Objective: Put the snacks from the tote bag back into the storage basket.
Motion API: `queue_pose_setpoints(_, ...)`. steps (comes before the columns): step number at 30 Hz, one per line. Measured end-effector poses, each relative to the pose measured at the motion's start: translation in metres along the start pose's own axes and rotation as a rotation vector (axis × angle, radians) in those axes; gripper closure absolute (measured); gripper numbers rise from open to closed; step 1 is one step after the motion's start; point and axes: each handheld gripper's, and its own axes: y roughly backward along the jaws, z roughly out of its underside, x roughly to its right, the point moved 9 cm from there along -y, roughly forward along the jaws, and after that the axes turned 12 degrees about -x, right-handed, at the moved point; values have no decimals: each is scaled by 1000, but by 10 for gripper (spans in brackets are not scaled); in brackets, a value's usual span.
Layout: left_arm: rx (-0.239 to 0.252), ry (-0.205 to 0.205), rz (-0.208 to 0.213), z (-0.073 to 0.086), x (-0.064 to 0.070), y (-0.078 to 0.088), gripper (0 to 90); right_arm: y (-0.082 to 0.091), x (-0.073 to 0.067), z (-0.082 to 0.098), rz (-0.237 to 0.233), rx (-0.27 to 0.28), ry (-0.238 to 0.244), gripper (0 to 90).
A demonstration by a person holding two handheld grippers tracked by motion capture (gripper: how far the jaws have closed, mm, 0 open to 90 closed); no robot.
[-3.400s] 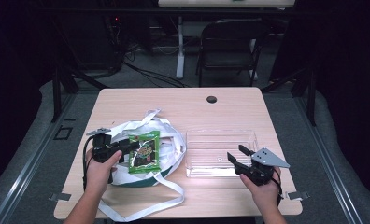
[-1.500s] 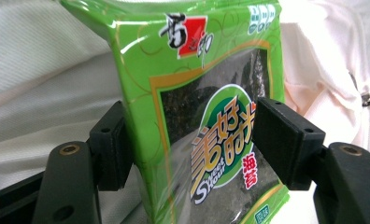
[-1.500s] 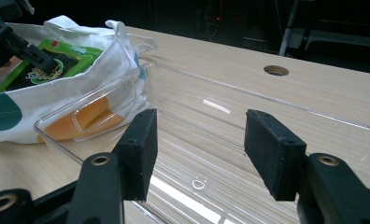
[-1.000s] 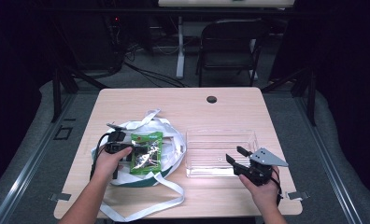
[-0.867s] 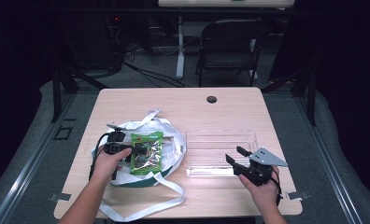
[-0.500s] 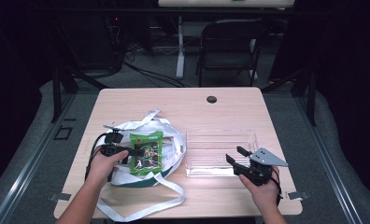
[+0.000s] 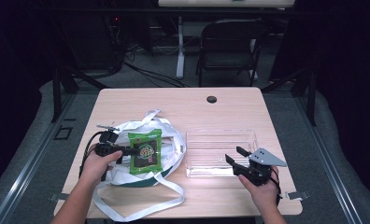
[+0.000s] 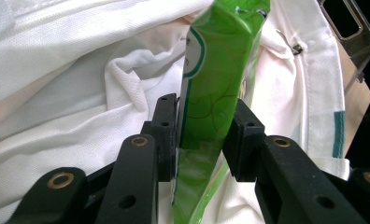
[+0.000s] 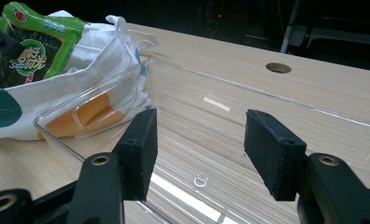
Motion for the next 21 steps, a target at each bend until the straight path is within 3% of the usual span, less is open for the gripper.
queue_pose_setpoints(8, 43, -4, -9, -1, -5, 10, 722, 0, 0, 1, 0, -6, 1, 442)
queue_pose_setpoints(21, 115, -31, -25, -12, 1, 27, 724, -1, 0, 0, 1, -3, -2, 443)
